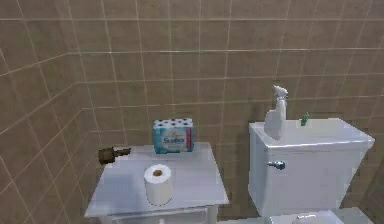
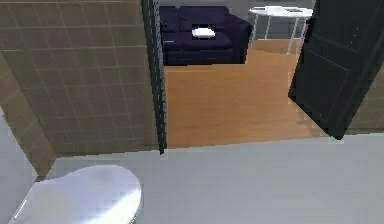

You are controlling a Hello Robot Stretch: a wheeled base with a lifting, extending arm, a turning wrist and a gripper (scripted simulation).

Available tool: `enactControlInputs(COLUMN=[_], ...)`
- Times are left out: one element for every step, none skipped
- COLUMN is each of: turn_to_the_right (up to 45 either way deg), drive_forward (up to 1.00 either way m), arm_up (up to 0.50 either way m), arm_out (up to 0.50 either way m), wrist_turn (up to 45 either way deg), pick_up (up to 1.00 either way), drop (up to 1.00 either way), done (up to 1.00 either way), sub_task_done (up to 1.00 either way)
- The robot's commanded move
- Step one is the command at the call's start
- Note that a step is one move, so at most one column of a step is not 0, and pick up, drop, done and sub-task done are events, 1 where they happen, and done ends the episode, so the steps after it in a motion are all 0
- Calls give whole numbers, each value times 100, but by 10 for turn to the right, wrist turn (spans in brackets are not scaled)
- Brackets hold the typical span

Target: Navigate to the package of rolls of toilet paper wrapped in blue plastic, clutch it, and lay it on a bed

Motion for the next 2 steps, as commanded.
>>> enactControlInputs(turn_to_the_right=[300,0], drive_forward=[0,25], arm_up=[0,0], arm_out=[0,0], wrist_turn=[0,0], pick_up=[0,0], drop=[0,0], done=[0,0], sub_task_done=[0,0])
